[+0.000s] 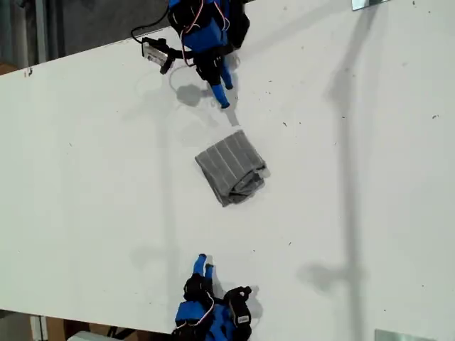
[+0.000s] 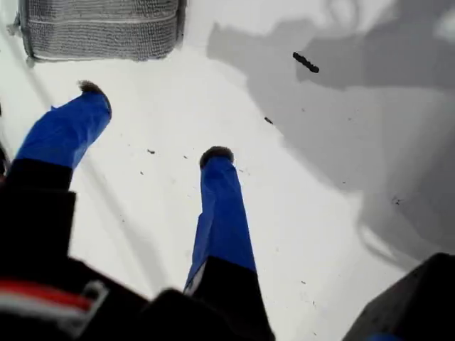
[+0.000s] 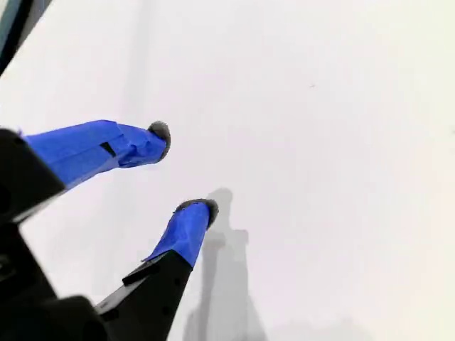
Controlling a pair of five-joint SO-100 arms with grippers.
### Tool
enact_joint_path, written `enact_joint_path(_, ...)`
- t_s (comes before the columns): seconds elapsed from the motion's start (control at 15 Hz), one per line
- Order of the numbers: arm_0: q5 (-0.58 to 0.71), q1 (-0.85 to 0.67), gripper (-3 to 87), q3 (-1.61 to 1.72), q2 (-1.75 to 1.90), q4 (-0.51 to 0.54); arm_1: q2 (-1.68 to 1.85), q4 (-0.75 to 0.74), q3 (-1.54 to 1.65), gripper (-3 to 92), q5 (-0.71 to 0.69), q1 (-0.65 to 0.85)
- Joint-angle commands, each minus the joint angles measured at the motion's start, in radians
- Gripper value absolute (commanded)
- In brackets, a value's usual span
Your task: Grasp corners of a square towel and fold twice.
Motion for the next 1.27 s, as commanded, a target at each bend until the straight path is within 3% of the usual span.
enact_joint_path(0.0, -0.06, 0.189, 17.3, 0.006, 0.005, -0.021, 0.002, 0.035, -0.028, 28.7, -0.141, 0.144)
enact_joint_path(0.13, 0.261, 0.187, 17.3, 0.006, 0.005, -0.02, 0.002, 0.044, -0.028, 26.3, -0.192, 0.264)
enact_joint_path(0.2, 0.334, 0.192, 17.3, 0.006, 0.005, -0.02, 0.002, 0.044, -0.028, 25.1, -0.192, 0.305)
enact_joint_path(0.33, 0.351, 0.215, 17.3, 0.006, 0.005, -0.018, 0.002, 0.044, -0.028, 24.0, -0.192, 0.364)
enact_joint_path(0.4, 0.463, 0.212, 17.3, 0.006, 0.005, -0.02, 0.002, 0.044, -0.028, 23.7, -0.192, 0.38)
enact_joint_path(1.2, 0.459, 0.209, 17.3, 0.006, 0.005, -0.02, 0.002, 0.044, -0.028, 22.8, -0.192, 0.376)
